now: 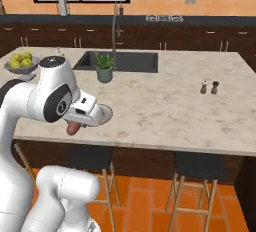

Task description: Place one bun and one sausage from the bowl on each plate.

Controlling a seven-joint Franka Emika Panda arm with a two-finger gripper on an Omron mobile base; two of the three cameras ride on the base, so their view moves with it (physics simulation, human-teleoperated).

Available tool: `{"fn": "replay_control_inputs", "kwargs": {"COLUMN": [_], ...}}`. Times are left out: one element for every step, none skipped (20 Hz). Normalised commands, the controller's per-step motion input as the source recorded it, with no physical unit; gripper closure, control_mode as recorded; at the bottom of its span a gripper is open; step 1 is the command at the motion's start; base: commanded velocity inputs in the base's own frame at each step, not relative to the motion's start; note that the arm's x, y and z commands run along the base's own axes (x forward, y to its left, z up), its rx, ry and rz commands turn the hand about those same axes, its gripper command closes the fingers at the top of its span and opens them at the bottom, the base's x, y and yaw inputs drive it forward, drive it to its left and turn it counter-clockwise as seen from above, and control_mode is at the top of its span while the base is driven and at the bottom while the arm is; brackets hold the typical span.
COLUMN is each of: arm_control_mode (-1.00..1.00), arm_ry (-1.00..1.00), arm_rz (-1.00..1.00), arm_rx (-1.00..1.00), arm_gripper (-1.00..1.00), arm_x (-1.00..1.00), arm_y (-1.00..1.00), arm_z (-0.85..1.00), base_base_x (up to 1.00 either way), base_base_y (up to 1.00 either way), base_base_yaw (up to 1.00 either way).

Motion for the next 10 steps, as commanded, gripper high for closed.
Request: {"fn": "replay_control_inputs", "kwargs": {"arm_control_mode": [1.00, 1.00, 1.00, 1.00, 1.00, 1.00, 1.00, 1.00, 1.00, 1.00], "arm_ry": [0.00, 0.00, 0.00, 0.00, 0.00, 0.00, 0.00, 0.00, 0.00, 0.00], "arm_rz": [0.00, 0.00, 0.00, 0.00, 0.00, 0.00, 0.00, 0.00, 0.00, 0.00], "arm_rx": [0.00, 0.00, 0.00, 0.00, 0.00, 0.00, 0.00, 0.00, 0.00, 0.00], "arm_gripper": [1.00, 1.00, 1.00, 1.00, 1.00, 1.00, 1.00, 1.00, 1.00, 1.00], "arm_x": [0.00, 0.00, 0.00, 0.00, 0.00, 0.00, 0.00, 0.00, 0.00, 0.00], "arm_y": [0.00, 0.00, 0.00, 0.00, 0.00, 0.00, 0.00, 0.00, 0.00, 0.00], "arm_z": [0.00, 0.00, 0.00, 0.00, 0.00, 0.00, 0.00, 0.00, 0.00, 0.00], "base_base_x": [0.21, 0.27, 0.32, 0.31, 0.37, 0.36, 0.46, 0.46, 0.51, 0.56], "base_base_y": [-0.86, -0.61, -0.27, 0.24, 0.64, 0.73, 0.82, 0.74, 0.69, 0.76], "base_base_yaw": [0.04, 0.03, 0.04, 0.00, 0.00, 0.00, 0.00, 0.00, 0.00, 0.01]}}
